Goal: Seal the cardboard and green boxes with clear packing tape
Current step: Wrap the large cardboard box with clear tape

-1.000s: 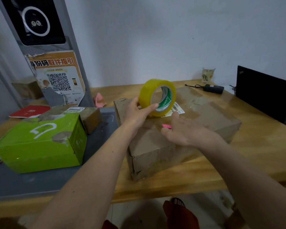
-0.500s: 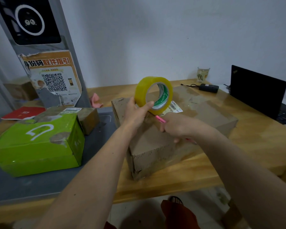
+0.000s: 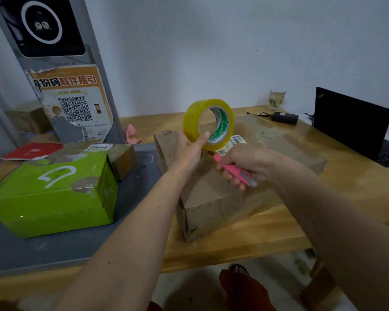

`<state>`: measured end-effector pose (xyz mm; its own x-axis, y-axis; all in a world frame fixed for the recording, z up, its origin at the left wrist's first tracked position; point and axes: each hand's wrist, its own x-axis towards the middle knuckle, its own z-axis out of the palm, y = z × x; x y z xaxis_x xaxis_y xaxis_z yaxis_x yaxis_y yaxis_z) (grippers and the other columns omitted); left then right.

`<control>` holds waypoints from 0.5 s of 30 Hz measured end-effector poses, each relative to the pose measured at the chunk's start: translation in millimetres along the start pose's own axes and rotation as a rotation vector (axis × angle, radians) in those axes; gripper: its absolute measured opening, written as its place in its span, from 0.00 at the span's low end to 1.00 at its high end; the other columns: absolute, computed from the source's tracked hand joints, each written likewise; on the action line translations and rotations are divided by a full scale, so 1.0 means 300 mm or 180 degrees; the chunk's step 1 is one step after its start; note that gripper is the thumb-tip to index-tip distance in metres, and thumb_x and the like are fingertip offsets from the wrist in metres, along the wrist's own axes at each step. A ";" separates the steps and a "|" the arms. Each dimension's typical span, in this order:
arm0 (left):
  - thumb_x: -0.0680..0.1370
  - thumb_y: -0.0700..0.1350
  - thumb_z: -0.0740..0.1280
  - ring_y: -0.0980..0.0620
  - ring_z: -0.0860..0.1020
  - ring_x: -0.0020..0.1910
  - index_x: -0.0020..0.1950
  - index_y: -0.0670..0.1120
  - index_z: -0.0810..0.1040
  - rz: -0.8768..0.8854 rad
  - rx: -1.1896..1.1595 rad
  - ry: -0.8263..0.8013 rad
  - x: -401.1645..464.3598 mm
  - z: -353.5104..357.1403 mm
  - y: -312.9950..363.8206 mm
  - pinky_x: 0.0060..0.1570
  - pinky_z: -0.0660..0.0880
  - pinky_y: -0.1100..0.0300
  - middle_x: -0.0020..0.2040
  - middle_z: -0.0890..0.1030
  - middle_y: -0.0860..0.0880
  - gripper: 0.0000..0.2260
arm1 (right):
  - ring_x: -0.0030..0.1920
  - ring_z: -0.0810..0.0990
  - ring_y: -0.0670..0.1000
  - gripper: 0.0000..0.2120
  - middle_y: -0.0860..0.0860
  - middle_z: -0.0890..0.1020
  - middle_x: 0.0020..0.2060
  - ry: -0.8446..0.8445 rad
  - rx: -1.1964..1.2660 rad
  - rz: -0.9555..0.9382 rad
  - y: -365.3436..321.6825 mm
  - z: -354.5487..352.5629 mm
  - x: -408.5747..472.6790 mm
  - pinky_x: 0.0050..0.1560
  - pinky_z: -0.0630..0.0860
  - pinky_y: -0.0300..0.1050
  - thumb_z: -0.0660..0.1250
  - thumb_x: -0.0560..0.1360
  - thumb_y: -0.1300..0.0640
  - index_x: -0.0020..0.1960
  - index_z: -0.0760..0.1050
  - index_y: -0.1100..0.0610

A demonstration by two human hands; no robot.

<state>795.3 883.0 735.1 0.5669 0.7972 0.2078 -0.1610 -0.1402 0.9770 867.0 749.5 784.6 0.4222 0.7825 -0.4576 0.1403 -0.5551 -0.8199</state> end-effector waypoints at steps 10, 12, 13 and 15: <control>0.67 0.56 0.72 0.46 0.79 0.57 0.65 0.45 0.71 0.0013 0.0066 0.0060 0.017 0.005 -0.014 0.60 0.76 0.42 0.57 0.80 0.45 0.30 | 0.16 0.65 0.44 0.11 0.49 0.68 0.20 -0.0462 0.1555 0.0099 0.006 0.051 0.010 0.15 0.60 0.32 0.52 0.83 0.58 0.45 0.68 0.59; 0.67 0.57 0.71 0.46 0.79 0.57 0.65 0.45 0.71 0.0019 0.0079 0.0079 0.019 0.004 -0.015 0.61 0.75 0.42 0.57 0.80 0.45 0.30 | 0.16 0.64 0.43 0.11 0.49 0.68 0.20 -0.0456 0.1680 0.0089 0.011 0.056 0.015 0.15 0.60 0.32 0.51 0.83 0.59 0.45 0.68 0.59; 0.67 0.56 0.71 0.47 0.79 0.57 0.65 0.45 0.71 0.0025 0.0085 0.0074 0.017 0.004 -0.014 0.61 0.75 0.43 0.57 0.80 0.45 0.30 | 0.16 0.64 0.43 0.11 0.49 0.68 0.20 -0.0428 0.1758 0.0077 0.013 0.059 0.017 0.15 0.60 0.33 0.52 0.83 0.59 0.45 0.68 0.60; 0.68 0.55 0.71 0.47 0.78 0.58 0.65 0.45 0.71 0.0036 0.0093 0.0054 0.013 0.005 -0.012 0.62 0.75 0.43 0.57 0.80 0.46 0.29 | 0.16 0.64 0.44 0.11 0.49 0.68 0.20 -0.0333 0.1907 0.0053 0.013 0.064 0.022 0.14 0.61 0.33 0.52 0.82 0.60 0.44 0.68 0.60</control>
<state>799.3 885.8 732.4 0.5512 0.8053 0.2183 -0.1436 -0.1661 0.9756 853.2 757.9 771.8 0.3255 0.8154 -0.4786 -0.4069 -0.3361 -0.8494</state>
